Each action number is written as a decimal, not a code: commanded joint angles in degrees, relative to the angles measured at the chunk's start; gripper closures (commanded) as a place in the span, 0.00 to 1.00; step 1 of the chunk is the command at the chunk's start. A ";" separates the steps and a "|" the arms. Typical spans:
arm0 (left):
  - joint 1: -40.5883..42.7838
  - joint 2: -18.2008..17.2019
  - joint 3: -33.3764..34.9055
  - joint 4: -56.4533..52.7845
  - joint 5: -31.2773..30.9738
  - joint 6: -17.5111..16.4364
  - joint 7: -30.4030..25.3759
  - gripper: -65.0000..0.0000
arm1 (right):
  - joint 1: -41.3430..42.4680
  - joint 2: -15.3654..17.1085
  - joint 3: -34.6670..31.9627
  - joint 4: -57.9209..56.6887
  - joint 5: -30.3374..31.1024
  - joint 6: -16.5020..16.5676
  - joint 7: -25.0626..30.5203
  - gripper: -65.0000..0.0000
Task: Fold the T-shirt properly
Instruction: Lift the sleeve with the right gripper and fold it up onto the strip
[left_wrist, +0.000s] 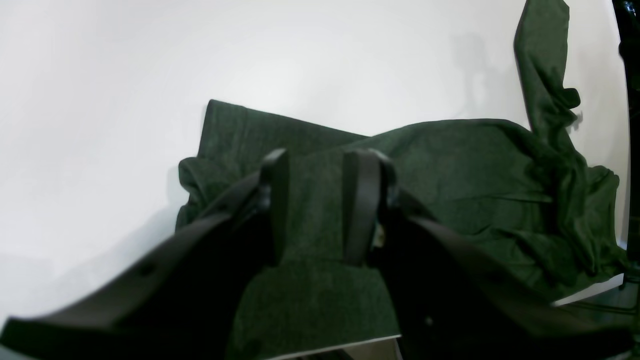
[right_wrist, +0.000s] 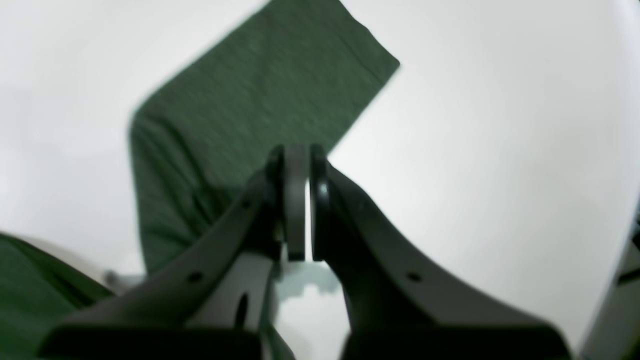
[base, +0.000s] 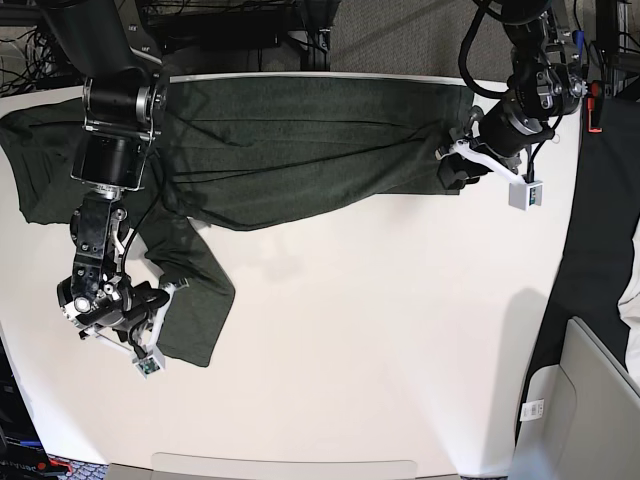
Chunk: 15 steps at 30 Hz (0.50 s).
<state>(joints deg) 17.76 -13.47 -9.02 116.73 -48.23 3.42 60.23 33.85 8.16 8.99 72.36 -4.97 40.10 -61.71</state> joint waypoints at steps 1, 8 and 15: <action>-0.40 -0.46 -0.17 1.03 -0.70 -0.21 -0.49 0.72 | 2.07 -0.12 0.02 0.65 -1.05 -0.10 0.92 0.98; -0.40 -0.46 -0.08 1.03 -0.70 -0.21 -0.49 0.72 | 2.33 -2.14 0.02 -4.36 -7.56 -4.01 2.68 0.98; -0.31 -0.46 -0.08 1.03 -0.70 -0.21 -0.49 0.72 | 1.89 -2.14 0.28 -6.20 -7.47 -15.70 5.05 0.58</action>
<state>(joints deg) 17.63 -13.50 -9.02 116.73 -48.25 3.42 60.23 33.95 5.82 9.10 65.12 -12.93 24.49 -57.63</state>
